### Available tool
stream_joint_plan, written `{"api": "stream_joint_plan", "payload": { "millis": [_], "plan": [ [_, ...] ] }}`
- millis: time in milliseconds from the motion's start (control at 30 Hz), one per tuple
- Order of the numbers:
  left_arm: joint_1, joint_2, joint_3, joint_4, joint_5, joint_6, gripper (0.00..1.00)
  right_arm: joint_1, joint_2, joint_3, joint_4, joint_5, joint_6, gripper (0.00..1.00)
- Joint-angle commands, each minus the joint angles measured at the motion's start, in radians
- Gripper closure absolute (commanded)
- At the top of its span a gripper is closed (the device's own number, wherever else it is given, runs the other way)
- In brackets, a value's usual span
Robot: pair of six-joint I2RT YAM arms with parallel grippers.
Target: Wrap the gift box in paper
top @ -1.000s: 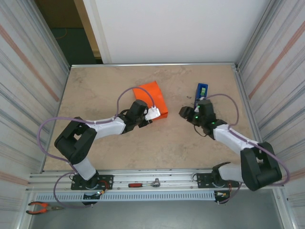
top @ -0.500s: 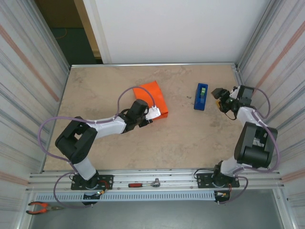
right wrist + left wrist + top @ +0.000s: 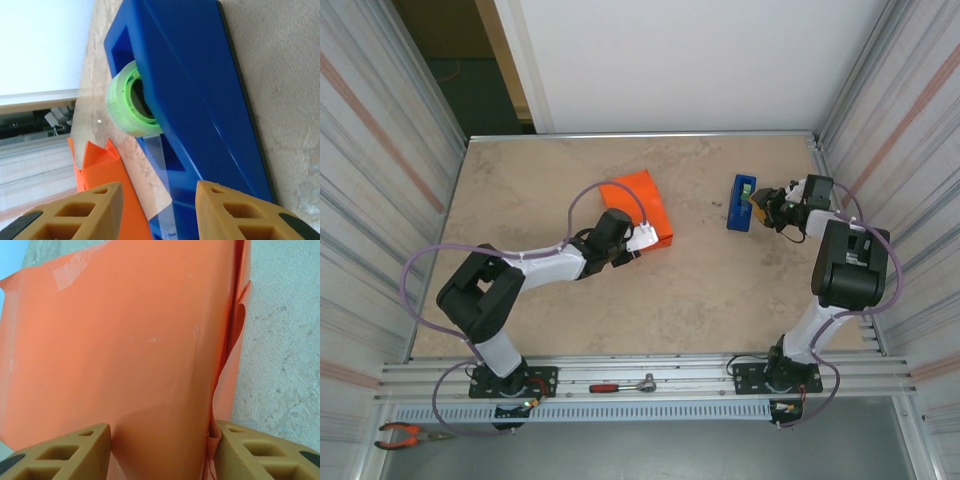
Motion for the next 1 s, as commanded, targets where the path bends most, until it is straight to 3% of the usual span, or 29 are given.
{"api": "stream_joint_plan", "payload": {
  "millis": [0, 333, 967],
  "plan": [
    [-0.003, 0.044, 0.007, -0.078, 0.001, -0.016, 0.47, 0.007, 0.034, 0.021, 0.025, -0.033, -0.004, 0.62],
    [-0.003, 0.046, 0.012, -0.085, 0.003, -0.016, 0.47, 0.013, 0.049, 0.016, 0.027, -0.036, -0.018, 0.71],
    [-0.003, 0.046, 0.012, -0.088, 0.002, -0.018, 0.47, 0.026, 0.052, 0.017, 0.015, -0.038, -0.034, 0.79]
  ]
}}
